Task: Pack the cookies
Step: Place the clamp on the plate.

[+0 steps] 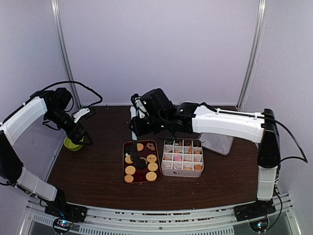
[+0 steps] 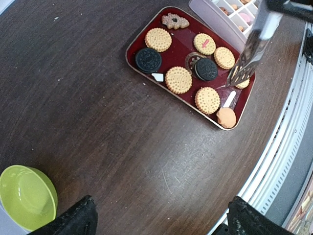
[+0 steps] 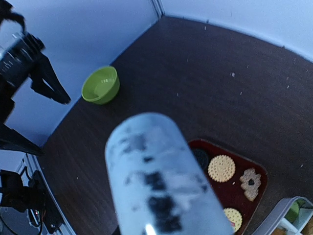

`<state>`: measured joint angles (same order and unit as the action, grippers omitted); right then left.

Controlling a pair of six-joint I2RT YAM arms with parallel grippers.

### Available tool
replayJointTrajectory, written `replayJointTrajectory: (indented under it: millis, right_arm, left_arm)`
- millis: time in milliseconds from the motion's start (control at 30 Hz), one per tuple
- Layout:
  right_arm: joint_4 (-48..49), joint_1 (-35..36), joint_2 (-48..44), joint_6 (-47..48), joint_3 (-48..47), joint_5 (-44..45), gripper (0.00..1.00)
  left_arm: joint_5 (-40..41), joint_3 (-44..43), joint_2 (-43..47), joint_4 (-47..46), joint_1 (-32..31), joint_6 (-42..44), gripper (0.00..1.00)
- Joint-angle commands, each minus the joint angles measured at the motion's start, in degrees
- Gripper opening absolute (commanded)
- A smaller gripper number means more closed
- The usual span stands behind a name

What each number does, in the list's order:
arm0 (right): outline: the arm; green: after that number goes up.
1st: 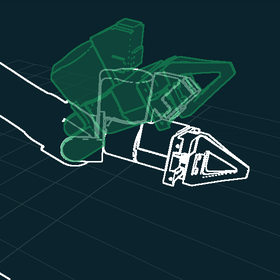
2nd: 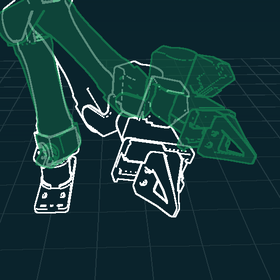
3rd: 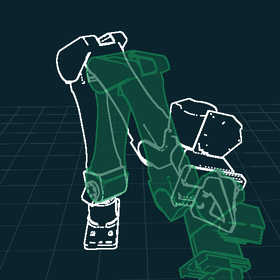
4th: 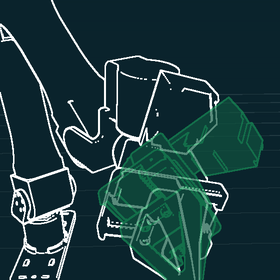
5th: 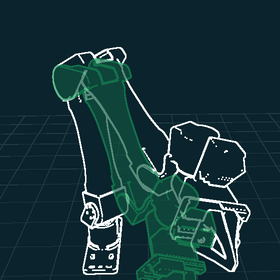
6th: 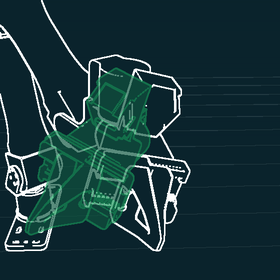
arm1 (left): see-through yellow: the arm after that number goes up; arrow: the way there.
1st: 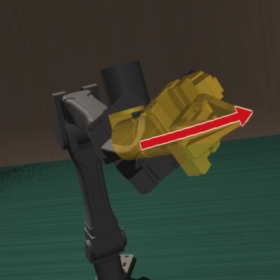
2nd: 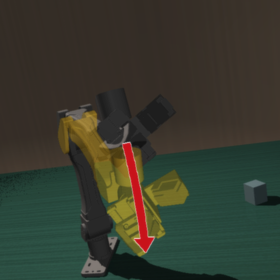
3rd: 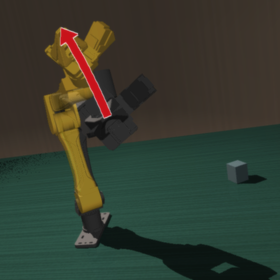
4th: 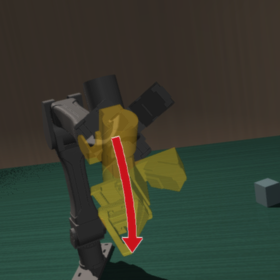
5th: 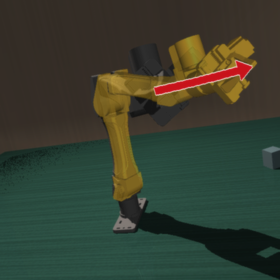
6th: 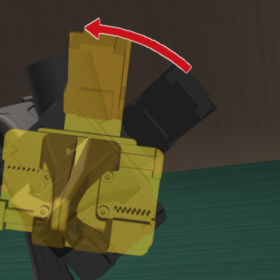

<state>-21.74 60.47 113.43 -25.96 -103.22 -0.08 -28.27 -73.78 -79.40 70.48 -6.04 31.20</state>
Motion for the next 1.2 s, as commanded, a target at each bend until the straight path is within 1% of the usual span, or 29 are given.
replayJointTrajectory:
  millis: [0, 67, 200, 367, 533, 700, 767, 867, 1000, 1100, 1167]
  right_arm:
    - [-14.3, -0.2, 5.4, -4.2, -7.0, -4.2, 0.18]
    - [-15.1, -0.6, 7.3, -5.6, -8.3, -4.3, 0.21]
    - [-16.2, -1.8, 11.6, -7.5, -10.6, -4.3, 0.35]
    - [-17.4, -2.9, 16.4, -8.9, -13.7, -3.0, 0.43]
    - [-15.7, -3.7, 16.4, -9.9, -14.5, -2.9, 0.52]
    - [-15.1, -5.1, 13.0, -9.8, -13.9, -1.8, 0.56]
    - [-14.8, -6.1, 10.3, -9.4, -12.4, -0.9, 0.58]
    - [-12.9, -8.3, 3.0, -7.8, -4.9, 2.7, 0.61]
    - [-11.3, -15.6, -6.9, -6.0, 7.3, 8.5, 0.59]
    - [-13.3, -21.2, -9.8, -4.2, 12.3, 16.1, 0.57]
    - [-15.2, -24.9, -8.7, -4.1, 13.4, 19.2, 0.55]
  left_arm:
    - [0.5, 0.7, 1.1, -1.4, 0.4, 1.3, 0.95]
    - [0.7, 0.9, 1.2, -1.4, 0.4, 1.5, 0.95]
    - [0.7, 1.2, 1.2, -1.7, 0.4, 1.4, 0.95]
    - [0.9, 1.5, 1.2, -1.9, 0.4, 1.4, 0.95]
    - [0.9, 1.6, 1.0, -2.2, 0.3, 1.3, 0.95]
    - [0.6, 1.2, 0.5, -2.3, 0.4, 0.9, 0.95]
    - [0.4, 1.2, 0.5, -2.4, 0.4, 0.8, 0.95]
    - [0.5, 1.3, 0.6, -2.4, 0.4, 0.6, 0.95]
    - [2.4, 1.3, 0.6, -3.1, 0.4, -0.3, 0.95]
    - [6.3, 0.7, 0.6, -4.0, 0.5, -1.3, 0.97]
    - [9.0, 0.7, 1.3, -5.0, 0.4, -1.8, 0.98]
